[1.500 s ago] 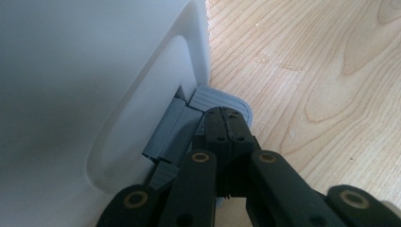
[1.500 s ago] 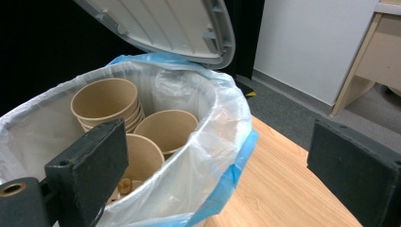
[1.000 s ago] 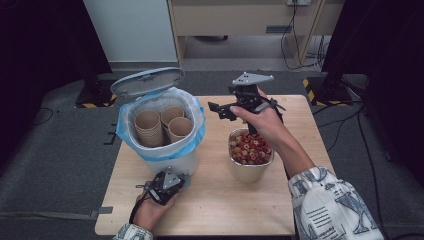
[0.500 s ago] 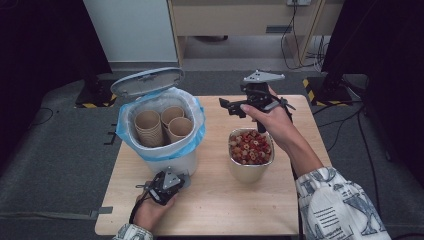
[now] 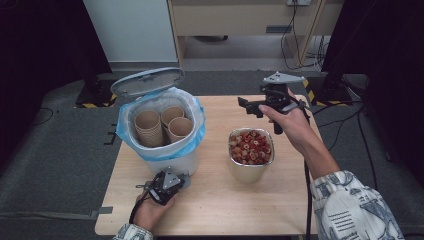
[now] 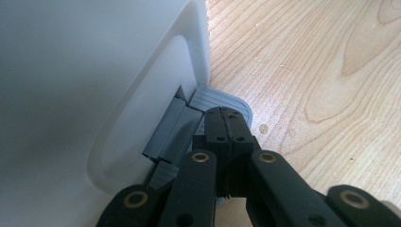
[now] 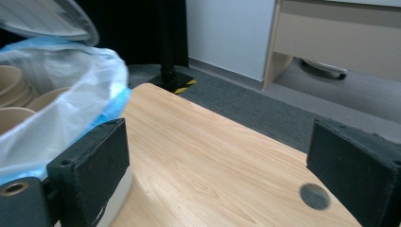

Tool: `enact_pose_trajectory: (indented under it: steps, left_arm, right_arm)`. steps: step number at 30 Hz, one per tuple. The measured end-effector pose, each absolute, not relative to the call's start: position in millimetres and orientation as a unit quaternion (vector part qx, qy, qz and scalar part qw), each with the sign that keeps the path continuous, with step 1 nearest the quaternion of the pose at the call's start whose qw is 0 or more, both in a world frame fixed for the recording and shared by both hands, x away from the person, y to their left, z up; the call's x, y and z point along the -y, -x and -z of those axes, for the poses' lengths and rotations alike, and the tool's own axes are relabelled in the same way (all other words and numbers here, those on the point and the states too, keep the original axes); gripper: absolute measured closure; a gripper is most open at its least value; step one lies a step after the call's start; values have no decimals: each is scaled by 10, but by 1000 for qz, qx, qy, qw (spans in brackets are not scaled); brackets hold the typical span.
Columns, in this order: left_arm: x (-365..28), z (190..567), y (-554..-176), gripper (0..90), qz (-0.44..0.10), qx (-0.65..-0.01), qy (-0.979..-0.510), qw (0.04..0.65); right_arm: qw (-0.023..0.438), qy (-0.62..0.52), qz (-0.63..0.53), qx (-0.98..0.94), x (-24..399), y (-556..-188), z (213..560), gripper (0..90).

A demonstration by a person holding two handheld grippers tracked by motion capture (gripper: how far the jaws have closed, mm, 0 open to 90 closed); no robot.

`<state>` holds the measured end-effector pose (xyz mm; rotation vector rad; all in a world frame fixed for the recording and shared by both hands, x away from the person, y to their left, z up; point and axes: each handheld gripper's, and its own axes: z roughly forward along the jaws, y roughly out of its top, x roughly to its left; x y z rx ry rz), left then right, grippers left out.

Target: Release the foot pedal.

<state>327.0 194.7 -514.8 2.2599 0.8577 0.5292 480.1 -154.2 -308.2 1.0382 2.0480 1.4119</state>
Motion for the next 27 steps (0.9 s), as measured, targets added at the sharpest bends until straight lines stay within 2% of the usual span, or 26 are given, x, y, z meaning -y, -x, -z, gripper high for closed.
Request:
enact_pose_trajectory:
  steps: [18, 25, 27]
  left_arm:
    - [-1949, 5140, -3262, 891, -204, -327, -862, 331]
    - [-2010, 5057, -3113, 750, -191, -340, -856, 341]
    - [-2076, 4996, -3043, 661, -184, -357, -842, 361]
  right_arm:
    - [236, -413, -492, -729, 2017, -4815, 3257, 64]
    - [240, -421, -487, -727, 2134, -4802, 3308, 63]
    - [241, -424, -485, -726, 2182, -4797, 3322, 63]
